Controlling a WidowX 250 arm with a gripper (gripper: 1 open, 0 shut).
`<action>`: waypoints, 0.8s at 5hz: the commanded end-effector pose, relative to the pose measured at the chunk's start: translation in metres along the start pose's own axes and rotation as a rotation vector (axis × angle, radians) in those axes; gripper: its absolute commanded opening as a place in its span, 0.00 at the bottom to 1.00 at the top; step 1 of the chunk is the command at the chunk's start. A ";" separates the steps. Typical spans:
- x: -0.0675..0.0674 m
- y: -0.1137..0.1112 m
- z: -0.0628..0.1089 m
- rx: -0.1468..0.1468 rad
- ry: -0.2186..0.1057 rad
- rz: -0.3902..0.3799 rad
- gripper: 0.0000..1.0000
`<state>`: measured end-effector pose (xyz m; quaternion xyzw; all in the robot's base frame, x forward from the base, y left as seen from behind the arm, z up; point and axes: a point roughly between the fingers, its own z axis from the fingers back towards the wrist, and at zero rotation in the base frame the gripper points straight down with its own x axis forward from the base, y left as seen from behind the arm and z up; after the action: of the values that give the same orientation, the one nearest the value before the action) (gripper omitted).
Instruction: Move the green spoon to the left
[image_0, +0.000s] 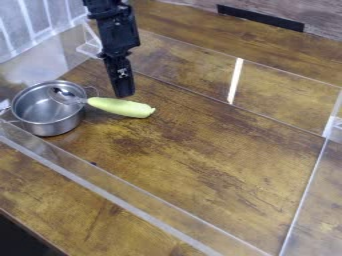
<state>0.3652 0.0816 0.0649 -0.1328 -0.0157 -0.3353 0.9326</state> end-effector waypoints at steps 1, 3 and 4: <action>-0.003 -0.006 0.024 0.023 -0.041 0.020 1.00; -0.004 -0.021 0.036 0.003 -0.036 0.037 1.00; -0.005 -0.026 0.036 -0.002 -0.036 0.047 1.00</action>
<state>0.3458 0.0714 0.0702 -0.1709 0.0129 -0.3047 0.9369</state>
